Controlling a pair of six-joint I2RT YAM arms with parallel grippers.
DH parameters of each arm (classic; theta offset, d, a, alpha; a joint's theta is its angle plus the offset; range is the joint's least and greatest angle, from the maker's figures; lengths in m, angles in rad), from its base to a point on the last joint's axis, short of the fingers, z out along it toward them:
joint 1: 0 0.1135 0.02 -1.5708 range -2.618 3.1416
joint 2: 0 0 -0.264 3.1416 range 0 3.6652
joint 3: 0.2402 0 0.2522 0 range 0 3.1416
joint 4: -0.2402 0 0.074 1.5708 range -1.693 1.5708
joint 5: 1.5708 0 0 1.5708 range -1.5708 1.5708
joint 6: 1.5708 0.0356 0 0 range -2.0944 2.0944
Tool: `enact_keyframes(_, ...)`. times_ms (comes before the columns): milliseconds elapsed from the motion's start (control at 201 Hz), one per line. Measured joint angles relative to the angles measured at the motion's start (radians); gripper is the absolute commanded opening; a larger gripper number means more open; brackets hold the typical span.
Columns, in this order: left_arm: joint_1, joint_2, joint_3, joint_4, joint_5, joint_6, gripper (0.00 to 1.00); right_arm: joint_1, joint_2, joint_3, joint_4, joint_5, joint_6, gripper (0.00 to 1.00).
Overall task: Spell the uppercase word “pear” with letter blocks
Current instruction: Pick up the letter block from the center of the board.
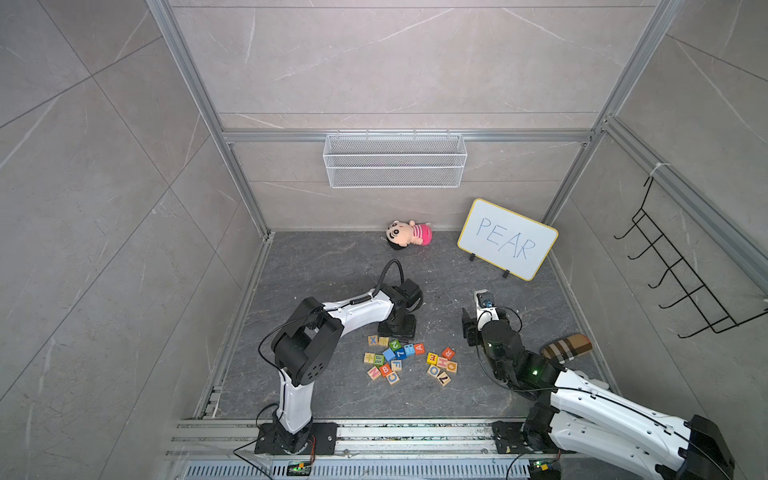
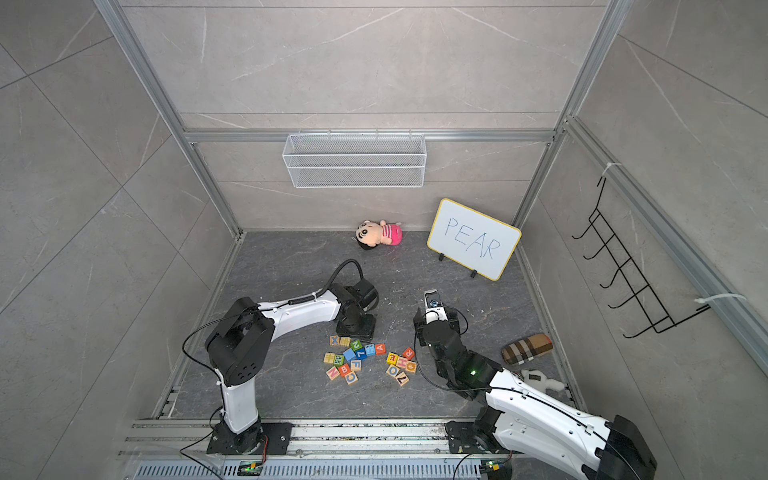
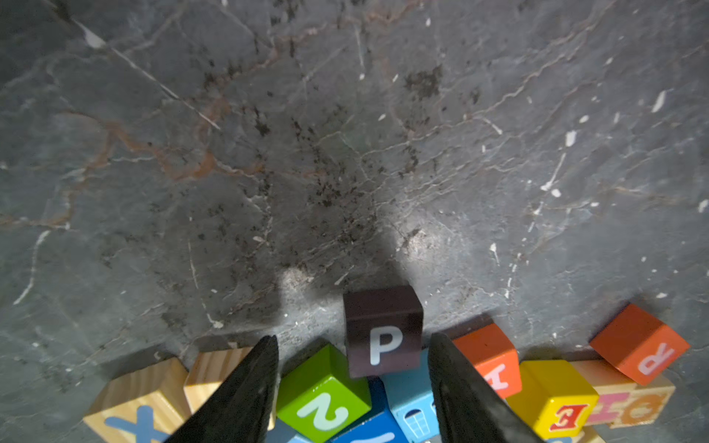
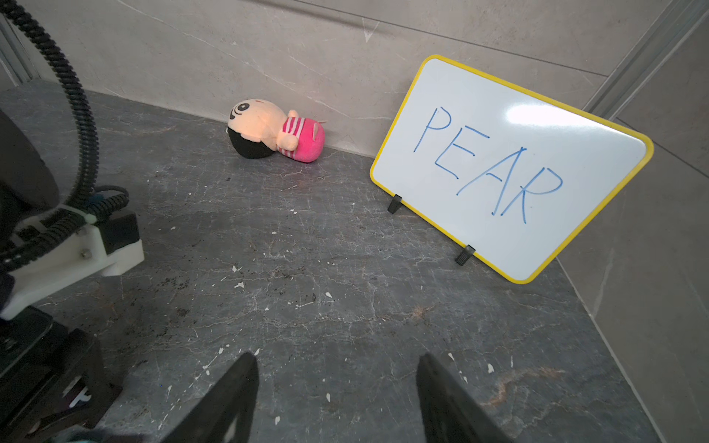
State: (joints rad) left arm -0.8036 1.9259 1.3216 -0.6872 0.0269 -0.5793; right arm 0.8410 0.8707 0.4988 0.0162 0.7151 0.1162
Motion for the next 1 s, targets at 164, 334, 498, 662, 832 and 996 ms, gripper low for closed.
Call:
enact_keyframes(164, -0.007, 0.02, 0.033, 0.0, -0.008, 0.003, 0.61, 0.0, 0.001, 0.0, 0.002, 0.0, 0.0, 0.68)
enact_keyframes(334, -0.023, 0.051, 0.06, 0.003, -0.018, 0.003, 0.59, 0.0, 0.01, 0.0, 0.003, 0.0, 0.0, 0.68)
enact_keyframes(498, -0.042, 0.074, 0.072, -0.004, -0.022, 0.002, 0.56, 0.0, 0.014, 0.0, 0.01, 0.0, -0.004, 0.69)
enact_keyframes(662, -0.053, 0.077, 0.092, -0.007, -0.026, -0.001, 0.54, 0.0, 0.035, 0.0, 0.014, -0.001, -0.004, 0.7)
enact_keyframes(832, -0.057, 0.081, 0.092, -0.021, -0.031, -0.003, 0.52, 0.0, 0.035, 0.0, 0.026, -0.001, -0.004, 0.7)
enact_keyframes(996, -0.061, 0.091, 0.092, -0.039, -0.052, -0.005, 0.52, 0.0, 0.035, 0.0, 0.026, -0.001, -0.004, 0.71)
